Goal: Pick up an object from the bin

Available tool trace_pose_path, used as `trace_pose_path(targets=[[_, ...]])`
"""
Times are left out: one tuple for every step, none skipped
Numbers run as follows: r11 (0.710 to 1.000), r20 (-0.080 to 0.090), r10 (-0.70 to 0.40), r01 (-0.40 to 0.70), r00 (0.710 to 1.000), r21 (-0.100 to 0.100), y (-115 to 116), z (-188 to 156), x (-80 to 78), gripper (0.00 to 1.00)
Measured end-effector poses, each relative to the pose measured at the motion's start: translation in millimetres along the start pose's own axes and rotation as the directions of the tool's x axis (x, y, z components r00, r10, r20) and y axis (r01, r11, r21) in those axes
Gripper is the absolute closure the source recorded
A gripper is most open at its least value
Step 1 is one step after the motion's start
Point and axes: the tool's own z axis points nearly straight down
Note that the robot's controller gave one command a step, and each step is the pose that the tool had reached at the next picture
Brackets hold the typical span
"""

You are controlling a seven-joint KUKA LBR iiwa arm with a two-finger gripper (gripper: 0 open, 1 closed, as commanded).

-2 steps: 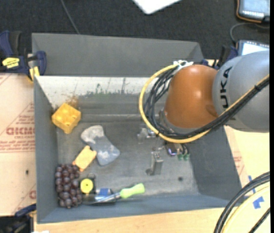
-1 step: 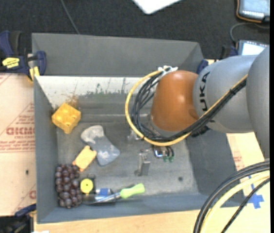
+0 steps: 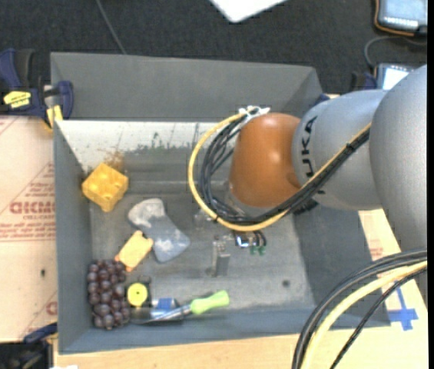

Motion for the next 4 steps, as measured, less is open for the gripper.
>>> trace_pose_path(targets=[[0.968, 0.003, -0.252, 0.252, 0.968, 0.0, 11, 9, -9.8, 0.0], [0.973, 0.004, -0.232, 0.232, 0.973, -0.001, 31, 19, -27.5, 0.0], [0.891, 0.011, -0.454, 0.454, 0.891, 0.004, 57, 13, -56.1, 1.0], [0.892, 0.01, -0.452, 0.452, 0.892, 0.003, 57, 13, -55.7, 1.0]])
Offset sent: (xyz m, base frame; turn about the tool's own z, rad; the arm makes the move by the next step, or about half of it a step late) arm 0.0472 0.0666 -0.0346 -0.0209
